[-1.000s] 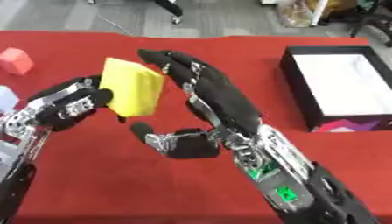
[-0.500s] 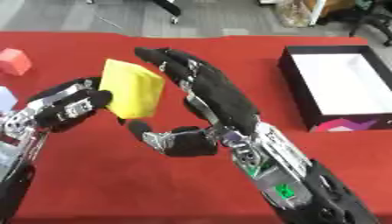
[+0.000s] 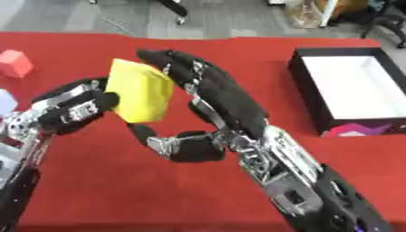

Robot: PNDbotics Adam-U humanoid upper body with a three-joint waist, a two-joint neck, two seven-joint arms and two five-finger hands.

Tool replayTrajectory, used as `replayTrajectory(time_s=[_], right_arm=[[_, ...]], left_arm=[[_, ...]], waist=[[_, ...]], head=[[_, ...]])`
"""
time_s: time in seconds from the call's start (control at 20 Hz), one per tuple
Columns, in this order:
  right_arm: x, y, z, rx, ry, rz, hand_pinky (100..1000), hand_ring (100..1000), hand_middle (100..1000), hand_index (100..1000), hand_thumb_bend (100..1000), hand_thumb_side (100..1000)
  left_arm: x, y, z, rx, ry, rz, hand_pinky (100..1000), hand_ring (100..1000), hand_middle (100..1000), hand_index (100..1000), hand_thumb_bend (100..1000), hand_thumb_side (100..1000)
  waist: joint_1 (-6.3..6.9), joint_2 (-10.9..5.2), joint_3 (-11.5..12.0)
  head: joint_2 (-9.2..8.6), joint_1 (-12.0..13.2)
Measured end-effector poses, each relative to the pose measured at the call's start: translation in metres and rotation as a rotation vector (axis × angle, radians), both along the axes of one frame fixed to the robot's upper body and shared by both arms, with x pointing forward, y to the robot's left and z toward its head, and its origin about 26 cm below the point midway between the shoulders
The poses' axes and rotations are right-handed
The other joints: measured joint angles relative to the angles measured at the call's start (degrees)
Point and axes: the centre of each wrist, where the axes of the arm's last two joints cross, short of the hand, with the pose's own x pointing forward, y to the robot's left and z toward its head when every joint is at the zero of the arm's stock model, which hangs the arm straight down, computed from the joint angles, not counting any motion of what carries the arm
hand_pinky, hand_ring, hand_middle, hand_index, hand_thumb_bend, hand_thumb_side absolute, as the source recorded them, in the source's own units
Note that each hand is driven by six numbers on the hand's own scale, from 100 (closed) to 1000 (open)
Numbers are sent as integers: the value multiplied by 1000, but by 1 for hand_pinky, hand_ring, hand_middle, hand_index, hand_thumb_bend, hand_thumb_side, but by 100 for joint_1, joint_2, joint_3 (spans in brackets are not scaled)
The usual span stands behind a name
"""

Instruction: Pick up the objects with one hand, pass them to the other hand, and then place them into the box on the other side of the table.

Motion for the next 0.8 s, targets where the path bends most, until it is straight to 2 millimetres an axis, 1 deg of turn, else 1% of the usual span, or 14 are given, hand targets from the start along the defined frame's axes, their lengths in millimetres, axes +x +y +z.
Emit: replayTrajectory(time_s=[0.35, 0.8], right_arm=[[0, 0, 0, -1, -8, 3, 733, 823, 795, 941, 339, 373], [-1, 1, -1, 3, -7, 2, 717, 815, 785, 931, 234, 290]], left_arm=[[-1, -3, 3, -6, 0, -17, 777, 480, 445, 638, 100, 645], [-2, -5, 3, -4, 12, -42, 781, 484, 449, 641, 100, 646]], waist=[[0, 0, -6], [4, 0, -10]], head=[[0, -6], [0, -32]])
